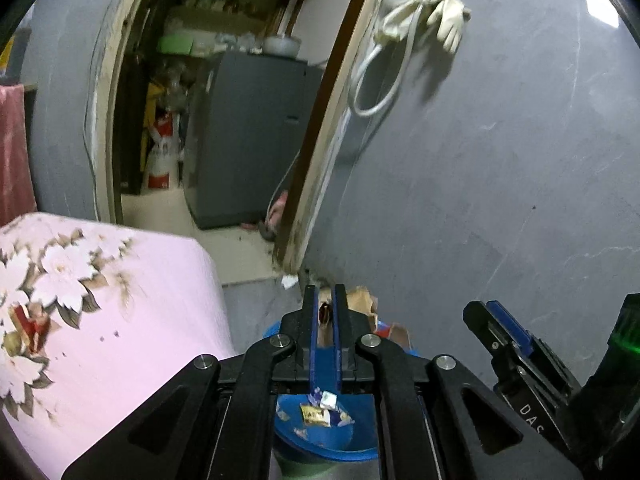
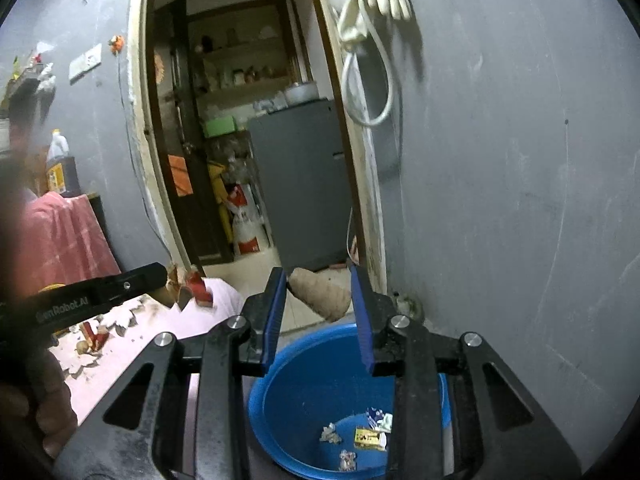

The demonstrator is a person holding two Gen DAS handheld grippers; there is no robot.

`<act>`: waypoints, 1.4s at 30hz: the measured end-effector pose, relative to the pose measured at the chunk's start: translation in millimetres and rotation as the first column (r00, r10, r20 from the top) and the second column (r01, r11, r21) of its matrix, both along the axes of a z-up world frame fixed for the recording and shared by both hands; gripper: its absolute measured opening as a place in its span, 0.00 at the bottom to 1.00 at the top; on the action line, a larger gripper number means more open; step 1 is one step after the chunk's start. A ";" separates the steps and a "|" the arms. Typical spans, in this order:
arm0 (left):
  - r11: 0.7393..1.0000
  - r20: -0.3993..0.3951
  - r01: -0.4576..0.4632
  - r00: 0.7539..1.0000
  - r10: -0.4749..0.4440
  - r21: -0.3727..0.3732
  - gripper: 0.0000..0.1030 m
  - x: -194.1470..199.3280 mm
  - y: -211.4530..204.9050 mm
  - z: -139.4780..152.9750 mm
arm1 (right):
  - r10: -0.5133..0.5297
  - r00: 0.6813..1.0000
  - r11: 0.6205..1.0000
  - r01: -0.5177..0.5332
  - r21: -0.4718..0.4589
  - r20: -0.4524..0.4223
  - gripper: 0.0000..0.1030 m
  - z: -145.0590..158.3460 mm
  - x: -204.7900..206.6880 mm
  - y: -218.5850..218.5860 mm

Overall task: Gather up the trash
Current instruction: 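Carry the tan scrap and cork over the blue bucket and open both grippers, then bring both tools back over the table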

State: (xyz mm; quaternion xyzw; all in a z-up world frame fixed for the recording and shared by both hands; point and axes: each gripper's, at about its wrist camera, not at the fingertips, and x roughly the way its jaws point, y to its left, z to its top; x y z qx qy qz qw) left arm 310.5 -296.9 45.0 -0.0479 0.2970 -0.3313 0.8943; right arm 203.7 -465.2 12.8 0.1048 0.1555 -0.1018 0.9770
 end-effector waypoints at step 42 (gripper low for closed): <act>0.971 0.156 -0.237 0.959 0.236 -0.011 0.68 -39.5 130.7 29.5 | 0.060 0.996 0.998 -0.061 0.016 0.065 1.00 35.0 -14.8 63.8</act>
